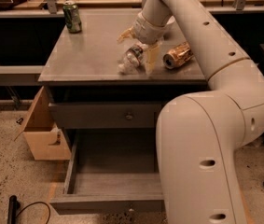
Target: Move water bottle near orange can
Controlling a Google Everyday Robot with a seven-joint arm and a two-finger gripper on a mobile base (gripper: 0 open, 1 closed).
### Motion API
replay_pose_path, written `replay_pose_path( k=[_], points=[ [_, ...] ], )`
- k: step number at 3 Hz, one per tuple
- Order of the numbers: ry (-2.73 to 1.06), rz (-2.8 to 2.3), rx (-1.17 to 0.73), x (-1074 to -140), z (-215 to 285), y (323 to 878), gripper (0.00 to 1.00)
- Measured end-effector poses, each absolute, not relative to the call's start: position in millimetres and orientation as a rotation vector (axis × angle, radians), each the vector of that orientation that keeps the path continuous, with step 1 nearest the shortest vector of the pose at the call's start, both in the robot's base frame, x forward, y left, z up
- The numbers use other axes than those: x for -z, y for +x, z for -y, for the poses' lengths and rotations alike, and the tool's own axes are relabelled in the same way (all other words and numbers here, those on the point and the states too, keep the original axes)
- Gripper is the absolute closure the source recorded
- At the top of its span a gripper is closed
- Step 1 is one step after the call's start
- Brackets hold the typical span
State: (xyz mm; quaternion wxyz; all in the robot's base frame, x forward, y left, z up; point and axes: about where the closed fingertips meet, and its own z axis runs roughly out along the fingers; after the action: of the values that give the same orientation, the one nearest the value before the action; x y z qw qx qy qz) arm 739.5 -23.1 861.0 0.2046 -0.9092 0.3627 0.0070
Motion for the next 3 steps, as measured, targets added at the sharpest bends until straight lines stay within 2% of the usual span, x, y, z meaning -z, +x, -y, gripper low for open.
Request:
replay_pose_path(
  k=[2,3],
  points=[
    [-2.530,-0.984,-0.044,-860.9,18.3,734.7,0.00],
    [-2.400,-1.096,0.037,-892.8,42.6,735.9,0.00]
  ],
)
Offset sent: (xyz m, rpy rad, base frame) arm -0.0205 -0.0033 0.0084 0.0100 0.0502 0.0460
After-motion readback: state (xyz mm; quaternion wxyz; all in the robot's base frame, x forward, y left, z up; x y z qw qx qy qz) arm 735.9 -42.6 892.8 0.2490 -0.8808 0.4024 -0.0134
